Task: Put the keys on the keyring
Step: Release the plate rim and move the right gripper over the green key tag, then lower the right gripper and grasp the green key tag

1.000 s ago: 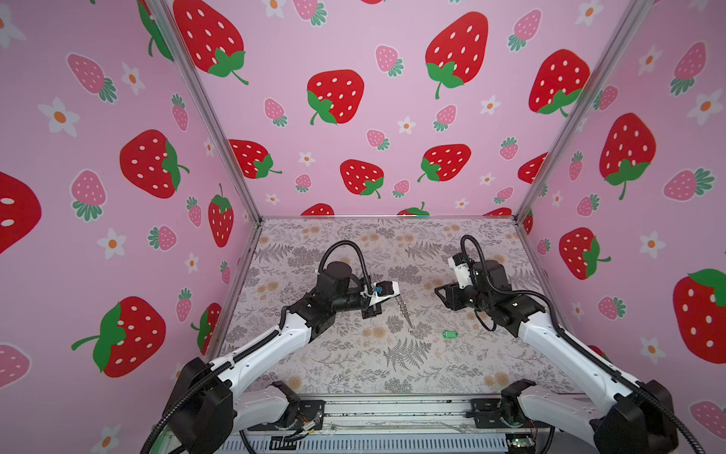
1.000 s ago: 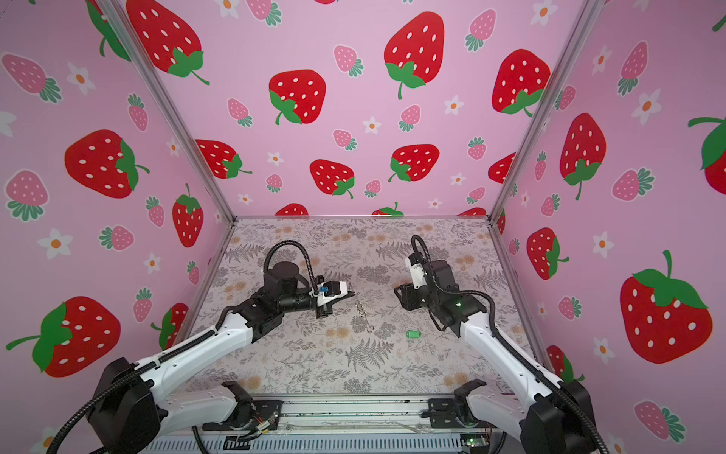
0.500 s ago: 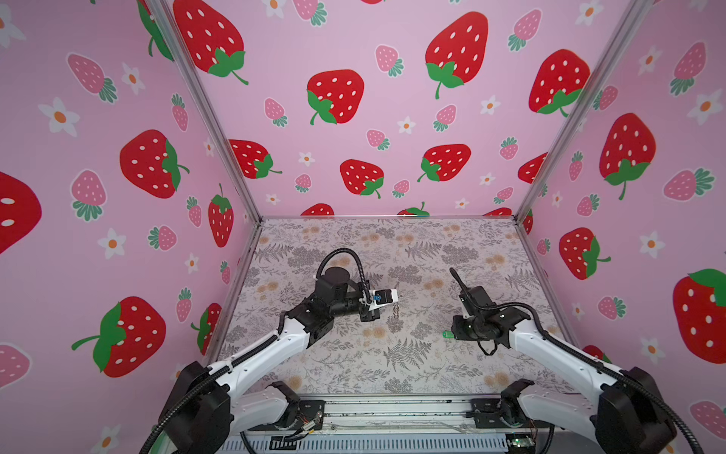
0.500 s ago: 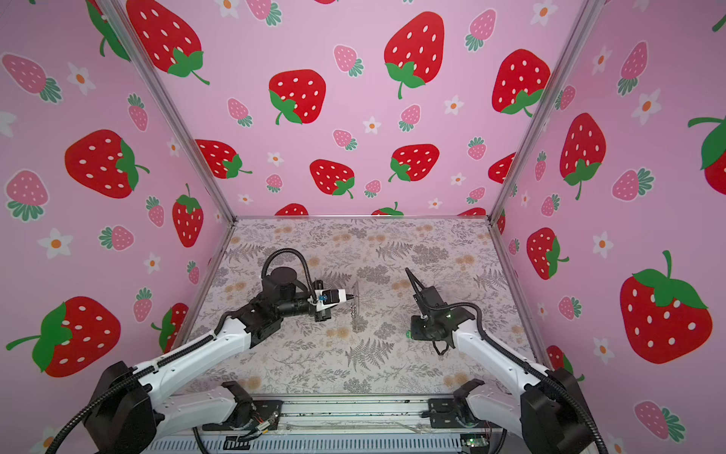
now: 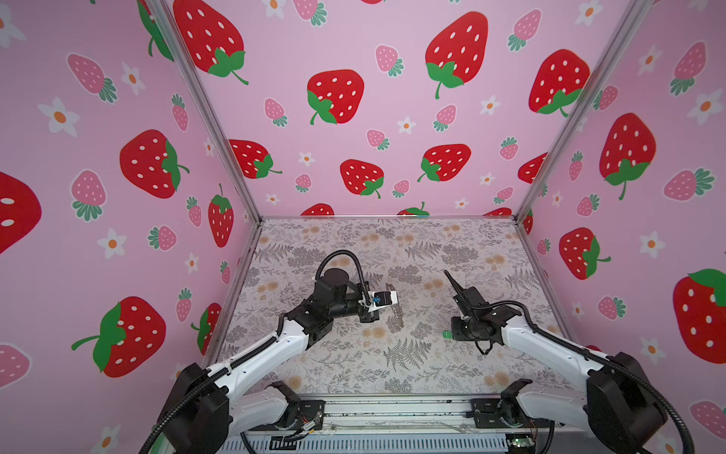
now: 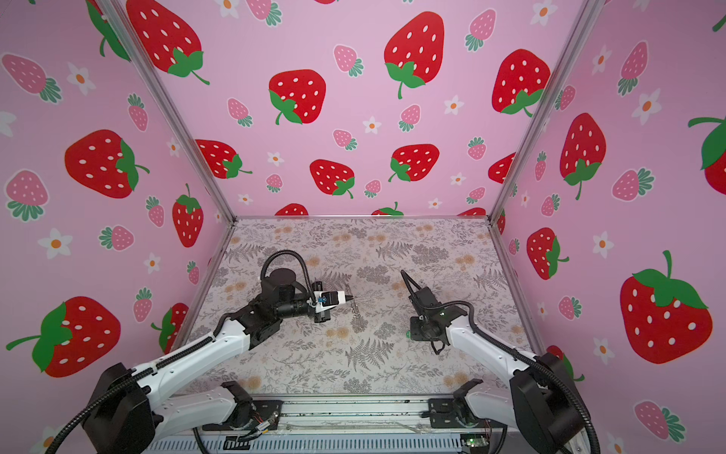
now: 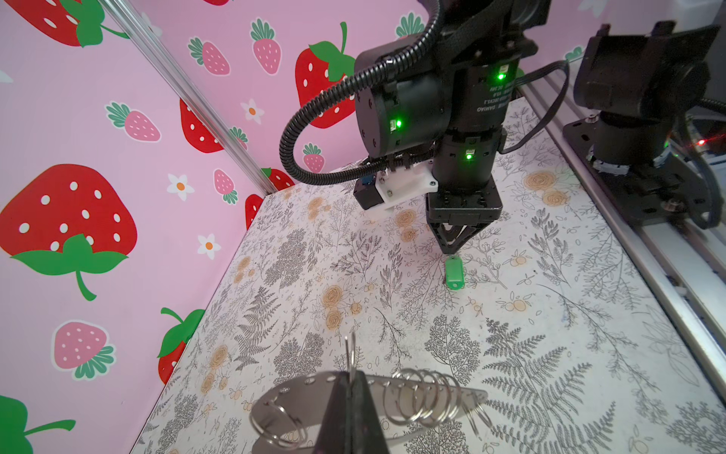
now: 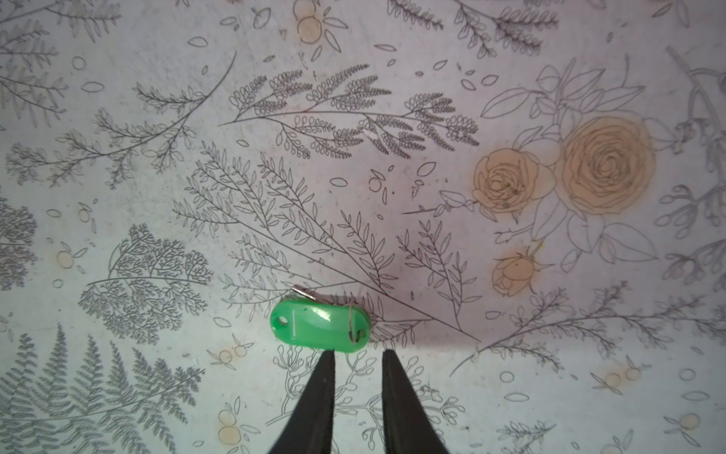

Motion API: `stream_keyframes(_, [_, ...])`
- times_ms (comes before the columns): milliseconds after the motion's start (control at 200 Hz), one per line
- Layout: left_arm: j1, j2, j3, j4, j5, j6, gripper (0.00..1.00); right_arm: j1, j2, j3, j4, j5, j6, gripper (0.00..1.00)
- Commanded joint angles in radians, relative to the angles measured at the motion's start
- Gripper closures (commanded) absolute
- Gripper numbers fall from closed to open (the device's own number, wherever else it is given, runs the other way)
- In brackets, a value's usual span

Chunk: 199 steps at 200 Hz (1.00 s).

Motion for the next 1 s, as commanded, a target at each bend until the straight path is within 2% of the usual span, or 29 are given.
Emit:
stream_keyframes(0, [-0.003,-0.002,0.004,0.036,0.016,0.012,1.00,0.005,0.016,-0.006,0.011,0.025,-0.003,0.77])
stream_keyframes(560, [-0.003,0.012,0.016,0.022,0.021,0.007,1.00,0.005,0.062,-0.020,0.033,0.014,-0.020,0.79])
stream_keyframes(990, [-0.003,0.015,0.016,0.019,0.020,0.006,1.00,0.005,0.089,-0.025,0.046,0.003,-0.032,0.88])
